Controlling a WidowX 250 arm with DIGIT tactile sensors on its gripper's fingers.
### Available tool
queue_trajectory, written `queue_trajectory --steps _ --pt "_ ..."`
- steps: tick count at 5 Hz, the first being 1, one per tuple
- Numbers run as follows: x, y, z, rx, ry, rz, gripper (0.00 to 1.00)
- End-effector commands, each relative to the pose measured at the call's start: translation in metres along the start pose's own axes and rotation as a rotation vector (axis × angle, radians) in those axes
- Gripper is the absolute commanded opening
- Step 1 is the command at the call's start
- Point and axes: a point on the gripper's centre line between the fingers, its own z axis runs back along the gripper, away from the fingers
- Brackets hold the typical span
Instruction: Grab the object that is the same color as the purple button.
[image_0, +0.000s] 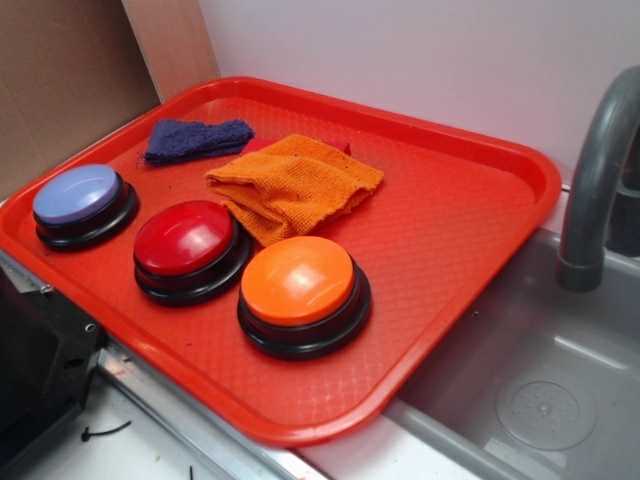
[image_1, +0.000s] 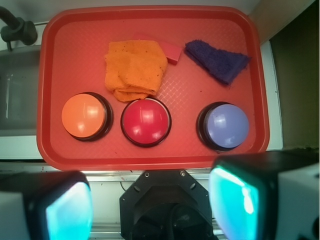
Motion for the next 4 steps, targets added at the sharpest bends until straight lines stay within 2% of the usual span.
queue_trajectory --steps 1,2,3,4 --pt "0.000 0.000 0.000 0.000 0.000 0.000 1.00" --pt "0.010 0.007 -0.004 -0.025 -0.049 0.144 1.00" --pt "0.030 0.024 -0.017 -0.077 -0.097 0.372 1.00" --pt "0.046 0.040 -0.035 -0.038 -0.188 0.611 1.00"
